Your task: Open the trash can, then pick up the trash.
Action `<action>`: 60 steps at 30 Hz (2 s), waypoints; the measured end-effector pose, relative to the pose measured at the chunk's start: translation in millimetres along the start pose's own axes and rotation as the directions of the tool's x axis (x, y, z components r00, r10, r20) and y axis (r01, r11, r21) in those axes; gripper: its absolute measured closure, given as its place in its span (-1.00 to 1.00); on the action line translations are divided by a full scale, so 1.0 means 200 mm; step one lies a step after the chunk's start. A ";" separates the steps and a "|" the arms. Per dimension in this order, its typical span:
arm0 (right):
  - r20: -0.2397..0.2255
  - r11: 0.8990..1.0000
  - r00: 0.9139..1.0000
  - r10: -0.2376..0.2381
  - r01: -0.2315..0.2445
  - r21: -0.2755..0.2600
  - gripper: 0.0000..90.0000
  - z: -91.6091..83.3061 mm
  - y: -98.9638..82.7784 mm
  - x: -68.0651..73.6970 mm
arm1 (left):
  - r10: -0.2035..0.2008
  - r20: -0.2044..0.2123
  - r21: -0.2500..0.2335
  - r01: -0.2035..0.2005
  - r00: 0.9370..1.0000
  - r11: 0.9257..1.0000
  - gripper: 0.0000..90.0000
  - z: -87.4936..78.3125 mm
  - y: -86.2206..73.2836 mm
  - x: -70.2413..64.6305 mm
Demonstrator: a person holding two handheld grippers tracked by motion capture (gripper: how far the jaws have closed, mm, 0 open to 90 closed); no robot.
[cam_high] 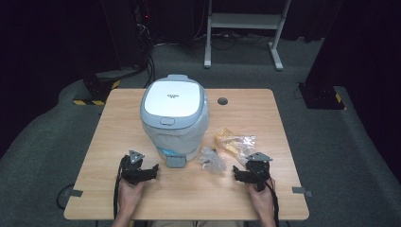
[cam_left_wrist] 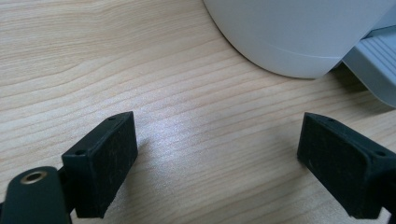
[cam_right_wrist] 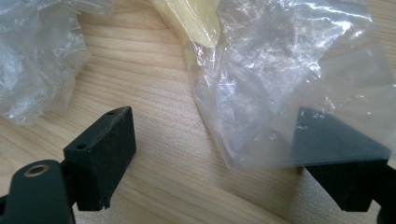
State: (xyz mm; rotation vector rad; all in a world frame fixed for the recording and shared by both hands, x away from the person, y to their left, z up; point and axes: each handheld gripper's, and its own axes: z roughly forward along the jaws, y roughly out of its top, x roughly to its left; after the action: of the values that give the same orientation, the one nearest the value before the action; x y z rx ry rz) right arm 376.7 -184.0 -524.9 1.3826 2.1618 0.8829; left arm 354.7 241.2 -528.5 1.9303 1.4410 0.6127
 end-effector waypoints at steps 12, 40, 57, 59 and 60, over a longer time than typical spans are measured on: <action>0.000 1.000 1.000 -0.002 0.002 0.000 -0.70 0.00 0.00 0.00 | 0.003 -0.001 0.004 -0.003 1.000 1.000 -0.73 0.00 0.00 0.00; 0.000 1.000 1.000 -0.002 0.002 0.000 -0.70 0.00 0.00 0.00 | -0.028 0.047 -0.001 0.028 0.999 1.000 -0.80 -0.02 0.02 -0.01; 0.000 1.000 1.000 0.000 0.000 0.000 -0.70 0.00 0.00 0.00 | -0.014 0.142 -0.030 0.018 0.990 0.999 -0.86 -0.01 0.11 -0.13; 0.000 1.000 1.000 -0.002 0.002 0.000 -0.70 0.00 0.00 0.00 | -0.019 0.145 -0.033 0.024 0.989 0.999 -0.86 -0.01 0.12 -0.14; 0.000 1.000 1.000 -0.002 0.002 0.000 -0.70 0.00 0.00 0.00 | -0.015 0.142 -0.038 0.020 0.990 0.999 -0.86 -0.01 0.12 -0.14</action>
State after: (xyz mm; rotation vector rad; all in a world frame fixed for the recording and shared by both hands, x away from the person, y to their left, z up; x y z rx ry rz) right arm 376.8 -184.1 -524.9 1.3803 2.1625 0.8827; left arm 360.2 210.0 -509.3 1.8892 1.3460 0.4813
